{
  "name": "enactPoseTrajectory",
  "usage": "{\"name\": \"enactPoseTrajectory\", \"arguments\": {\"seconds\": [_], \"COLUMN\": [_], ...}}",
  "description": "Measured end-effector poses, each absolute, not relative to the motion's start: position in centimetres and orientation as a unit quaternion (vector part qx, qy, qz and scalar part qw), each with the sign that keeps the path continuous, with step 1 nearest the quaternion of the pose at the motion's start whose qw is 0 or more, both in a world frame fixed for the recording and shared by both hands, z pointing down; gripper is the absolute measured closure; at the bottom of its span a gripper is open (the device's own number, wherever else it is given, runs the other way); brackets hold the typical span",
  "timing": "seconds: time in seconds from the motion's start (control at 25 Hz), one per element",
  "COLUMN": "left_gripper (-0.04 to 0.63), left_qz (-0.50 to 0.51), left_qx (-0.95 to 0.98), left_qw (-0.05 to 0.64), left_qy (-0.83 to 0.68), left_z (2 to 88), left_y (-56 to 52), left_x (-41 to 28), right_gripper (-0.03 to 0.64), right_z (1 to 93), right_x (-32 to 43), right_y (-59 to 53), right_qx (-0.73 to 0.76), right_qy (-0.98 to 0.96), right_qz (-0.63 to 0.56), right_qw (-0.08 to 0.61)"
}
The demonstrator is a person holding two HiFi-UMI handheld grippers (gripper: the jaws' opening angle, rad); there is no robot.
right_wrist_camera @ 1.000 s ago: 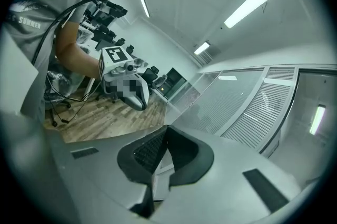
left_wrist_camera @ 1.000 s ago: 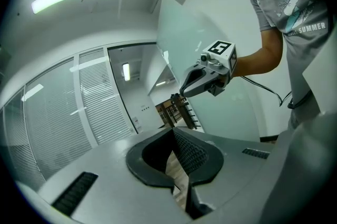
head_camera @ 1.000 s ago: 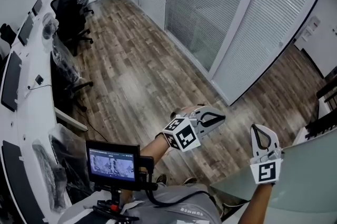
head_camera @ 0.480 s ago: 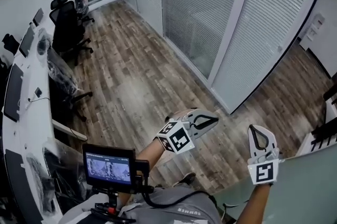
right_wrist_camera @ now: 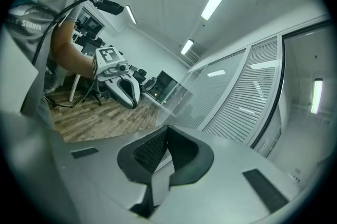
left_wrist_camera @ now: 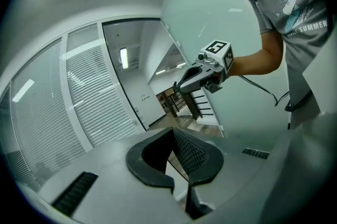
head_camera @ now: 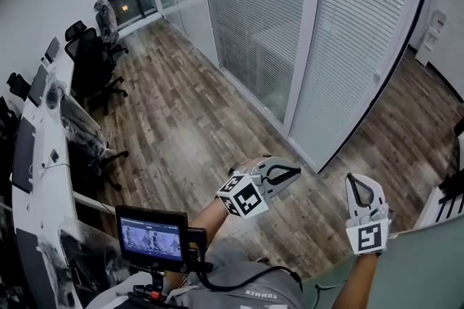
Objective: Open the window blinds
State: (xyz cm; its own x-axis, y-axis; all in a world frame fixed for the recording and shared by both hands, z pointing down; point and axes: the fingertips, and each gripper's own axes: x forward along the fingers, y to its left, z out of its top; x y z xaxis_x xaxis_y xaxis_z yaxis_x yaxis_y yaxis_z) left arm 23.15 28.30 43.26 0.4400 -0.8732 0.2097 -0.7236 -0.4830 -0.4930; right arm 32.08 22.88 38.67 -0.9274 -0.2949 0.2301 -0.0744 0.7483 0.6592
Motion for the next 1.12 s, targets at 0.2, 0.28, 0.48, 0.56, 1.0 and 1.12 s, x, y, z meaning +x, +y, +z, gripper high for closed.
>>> {"name": "enactPoseTrajectory", "arguments": {"seconds": [0.2,0.28,0.48,0.56,1.0,1.12], "left_gripper": [0.591,0.591,0.591,0.591,0.591,0.591], "left_qz": [-0.218,-0.217,-0.192,-0.181,-0.166,-0.172], "left_qx": [-0.839,-0.843,-0.854,-0.859,-0.885,-0.885], "left_qw": [0.169,0.172,0.187,0.195,0.197,0.198], "left_qy": [0.470,0.462,0.447,0.438,0.387,0.385], "left_z": [43.8,44.2,43.1,42.5,44.6,45.2], "left_y": [21.6,18.6,11.0,8.0,-8.7,-13.3], "left_x": [19.3,17.2,10.4,7.9,-0.6,-1.8], "right_gripper": [0.623,0.623,0.623,0.623,0.623,0.623], "right_z": [39.6,40.0,39.8,39.3,41.4,42.1], "right_x": [28.9,27.1,20.6,18.0,10.5,9.2], "right_y": [16.5,13.7,7.9,5.5,-10.0,-15.0], "right_qx": [0.112,0.125,0.147,0.156,0.219,0.222], "right_qy": [-0.917,-0.909,-0.887,-0.883,-0.873,-0.875], "right_qz": [-0.340,-0.349,-0.374,-0.375,-0.339,-0.335], "right_qw": [0.175,0.193,0.228,0.235,0.276,0.270]}}
